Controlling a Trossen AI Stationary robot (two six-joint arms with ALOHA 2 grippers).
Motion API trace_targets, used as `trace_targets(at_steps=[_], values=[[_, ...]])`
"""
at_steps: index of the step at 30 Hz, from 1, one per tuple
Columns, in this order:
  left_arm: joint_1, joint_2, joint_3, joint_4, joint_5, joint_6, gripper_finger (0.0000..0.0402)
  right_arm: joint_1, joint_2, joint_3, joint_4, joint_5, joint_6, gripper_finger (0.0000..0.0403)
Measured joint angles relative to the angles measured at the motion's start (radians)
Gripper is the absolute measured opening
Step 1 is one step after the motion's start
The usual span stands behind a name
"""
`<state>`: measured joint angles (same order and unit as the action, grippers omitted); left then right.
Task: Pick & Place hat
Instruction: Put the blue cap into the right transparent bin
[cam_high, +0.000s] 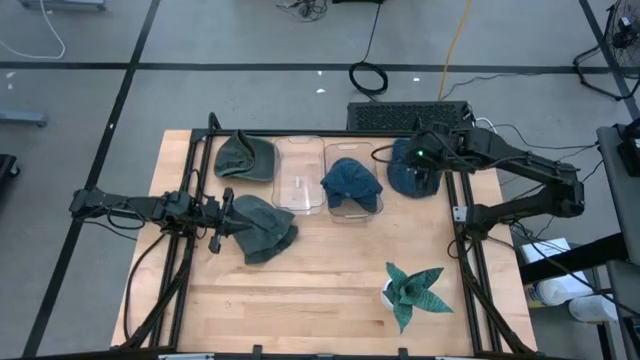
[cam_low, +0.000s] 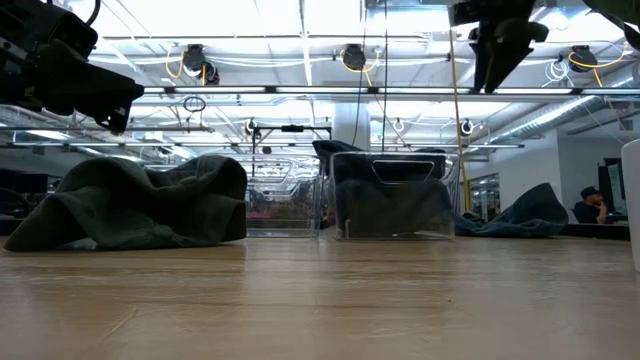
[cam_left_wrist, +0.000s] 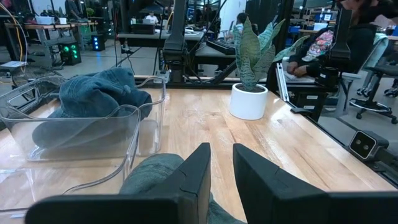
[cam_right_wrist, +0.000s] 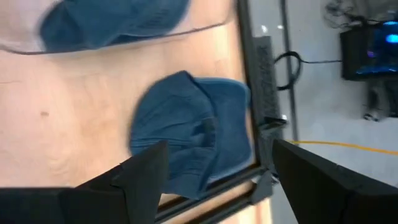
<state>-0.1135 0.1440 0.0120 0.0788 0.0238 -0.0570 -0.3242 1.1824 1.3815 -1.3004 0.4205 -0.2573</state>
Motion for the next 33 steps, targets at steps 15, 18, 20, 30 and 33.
trace_targets(at_steps=[15,18,20,30,33], values=[[0.0,0.0,0.0,0.0,0.0,0.0,0.0077,-0.116,0.0,0.0,-0.002,-0.006,0.174,0.0274],[0.0,0.0,0.0,0.0,0.0,0.0,0.0077,-0.116,0.0,0.0,-0.028,-0.006,0.361,0.0274],[0.0,0.0,0.0,0.0,0.0,0.0,0.0077,-0.116,0.0,-0.002,-0.028,-0.006,0.478,0.0274],[0.0,0.0,0.0,0.0,0.0,0.0,0.0077,-0.143,-0.084,-0.194,0.167,-0.005,0.814,0.0274],[0.0,0.0,0.0,0.0,0.0,0.0,0.0077,-0.166,-0.121,-0.262,0.232,-0.005,0.825,0.0274]])
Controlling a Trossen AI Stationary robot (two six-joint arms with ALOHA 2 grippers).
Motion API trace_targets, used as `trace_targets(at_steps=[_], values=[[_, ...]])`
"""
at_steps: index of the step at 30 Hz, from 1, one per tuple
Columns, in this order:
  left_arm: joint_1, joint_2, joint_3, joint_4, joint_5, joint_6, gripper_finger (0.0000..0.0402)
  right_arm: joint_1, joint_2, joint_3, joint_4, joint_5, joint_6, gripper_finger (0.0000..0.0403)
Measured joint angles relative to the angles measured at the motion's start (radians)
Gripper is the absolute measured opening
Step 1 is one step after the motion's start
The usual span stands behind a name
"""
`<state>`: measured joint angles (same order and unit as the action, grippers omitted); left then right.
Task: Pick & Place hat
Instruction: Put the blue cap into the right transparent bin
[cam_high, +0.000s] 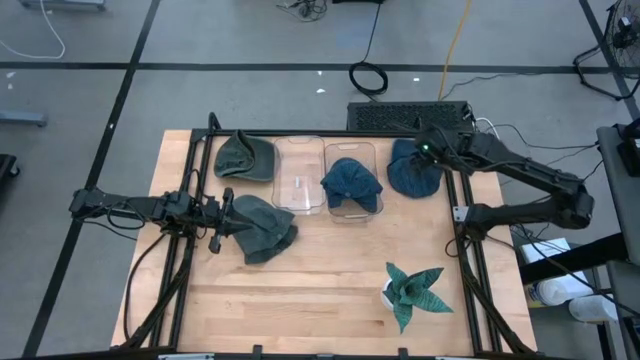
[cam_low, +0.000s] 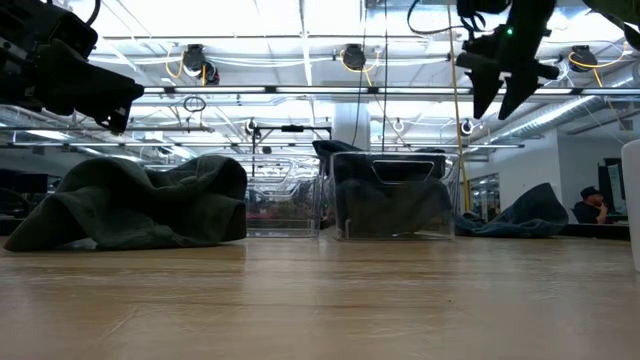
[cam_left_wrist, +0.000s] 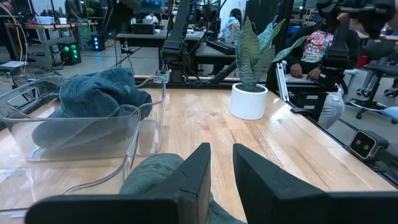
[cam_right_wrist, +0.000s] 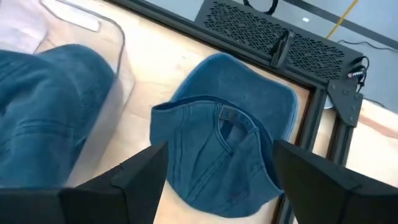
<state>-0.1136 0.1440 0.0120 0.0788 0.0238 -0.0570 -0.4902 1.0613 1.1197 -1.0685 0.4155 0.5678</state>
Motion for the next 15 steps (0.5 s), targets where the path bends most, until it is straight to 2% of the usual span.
trace_targets(at_steps=[7,15], values=[[0.0,0.0,0.0,0.0,0.0,0.0,0.0077,-0.054,-0.077,-0.135,0.011,0.0,0.058,0.0274],[0.0,0.0,0.0,0.0,0.0,0.0,0.0077,-0.054,-0.166,-0.258,-0.074,-0.043,0.225,0.0274]])
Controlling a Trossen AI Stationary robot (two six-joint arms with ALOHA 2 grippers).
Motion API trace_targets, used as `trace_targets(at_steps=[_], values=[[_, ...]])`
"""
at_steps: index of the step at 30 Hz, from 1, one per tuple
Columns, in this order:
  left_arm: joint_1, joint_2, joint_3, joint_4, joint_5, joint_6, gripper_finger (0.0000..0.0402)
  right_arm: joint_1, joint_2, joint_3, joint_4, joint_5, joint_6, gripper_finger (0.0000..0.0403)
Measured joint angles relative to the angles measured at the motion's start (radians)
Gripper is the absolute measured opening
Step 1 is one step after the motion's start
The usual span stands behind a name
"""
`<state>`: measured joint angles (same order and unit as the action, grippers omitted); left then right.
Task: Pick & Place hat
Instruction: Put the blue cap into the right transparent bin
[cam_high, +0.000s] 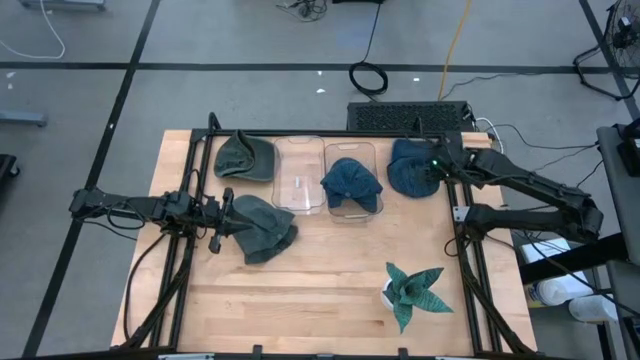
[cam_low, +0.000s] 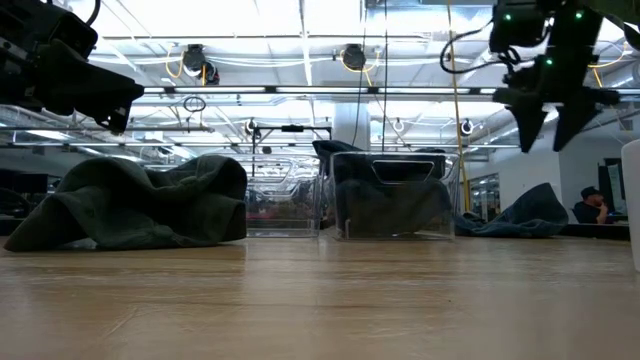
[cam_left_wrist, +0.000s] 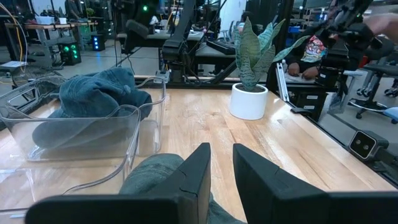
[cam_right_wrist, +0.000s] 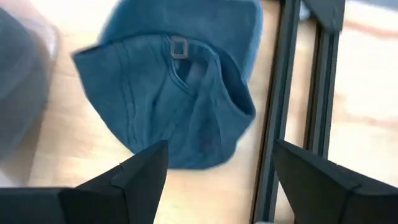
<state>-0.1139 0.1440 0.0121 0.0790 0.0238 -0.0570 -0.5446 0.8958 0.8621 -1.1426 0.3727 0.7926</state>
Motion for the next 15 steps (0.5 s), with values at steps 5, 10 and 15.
trace_targets(at_steps=[5,10,15], values=[[0.0,0.0,0.0,0.0,0.0,0.0,0.0077,0.0,-0.024,-0.077,0.008,-0.042,0.098,0.0274],[0.0,0.0,0.0,0.0,0.0,0.0,0.0077,0.0,-0.025,-0.136,0.012,-0.048,0.178,0.0273],[0.0,0.0,0.0,0.0,0.0,0.0,0.0077,0.0,-0.026,-0.196,0.1,-0.032,0.213,0.0265]])
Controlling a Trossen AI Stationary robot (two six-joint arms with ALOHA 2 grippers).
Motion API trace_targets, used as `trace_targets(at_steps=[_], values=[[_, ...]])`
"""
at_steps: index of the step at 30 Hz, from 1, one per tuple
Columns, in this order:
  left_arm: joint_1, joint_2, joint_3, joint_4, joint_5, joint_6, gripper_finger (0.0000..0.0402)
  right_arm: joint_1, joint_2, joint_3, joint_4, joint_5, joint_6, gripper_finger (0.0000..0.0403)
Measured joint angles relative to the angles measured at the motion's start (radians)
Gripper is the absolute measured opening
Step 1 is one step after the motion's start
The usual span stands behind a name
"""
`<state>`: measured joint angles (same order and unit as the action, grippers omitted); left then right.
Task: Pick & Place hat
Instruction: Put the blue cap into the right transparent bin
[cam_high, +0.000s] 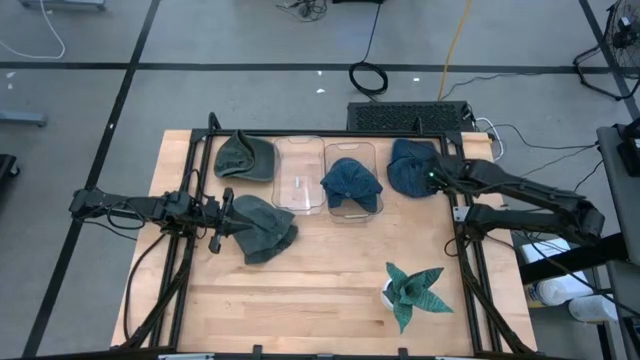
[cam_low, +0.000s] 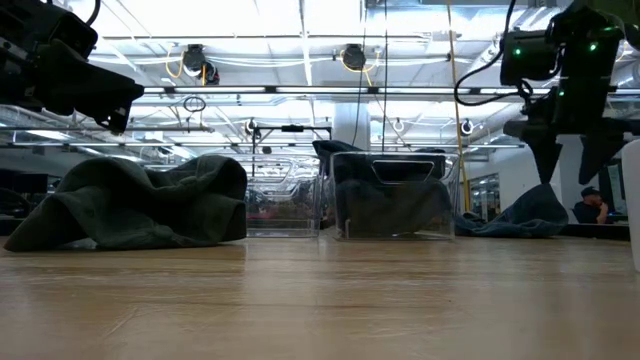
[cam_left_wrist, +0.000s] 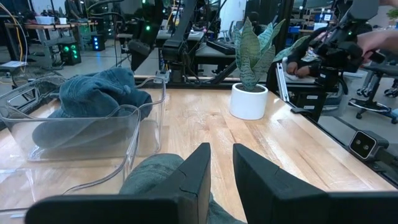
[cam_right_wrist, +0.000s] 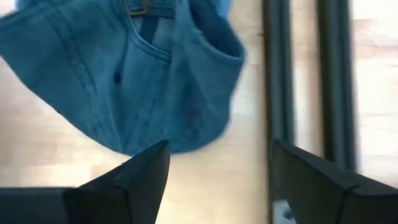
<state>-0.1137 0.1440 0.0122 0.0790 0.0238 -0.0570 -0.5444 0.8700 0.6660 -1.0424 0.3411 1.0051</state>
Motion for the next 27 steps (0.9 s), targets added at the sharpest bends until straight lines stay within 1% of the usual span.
trace_targets(at_steps=[6,12,19,27], values=[[0.0,0.0,0.0,0.0,0.0,0.0,0.0077,-0.007,0.0,-0.087,0.163,0.017,-0.026,0.0258],[0.0,0.0,0.0,0.0,0.0,0.0,0.0077,-0.048,0.0,-0.138,0.225,0.077,-0.054,0.0256],[0.0,0.0,0.0,0.0,0.0,0.0,0.0077,-0.084,0.0,-0.179,0.28,0.079,-0.091,0.0255],[0.0,0.0,0.0,0.0,0.0,0.0,0.0077,-0.126,0.0,-0.236,0.384,0.074,-0.122,0.0255]])
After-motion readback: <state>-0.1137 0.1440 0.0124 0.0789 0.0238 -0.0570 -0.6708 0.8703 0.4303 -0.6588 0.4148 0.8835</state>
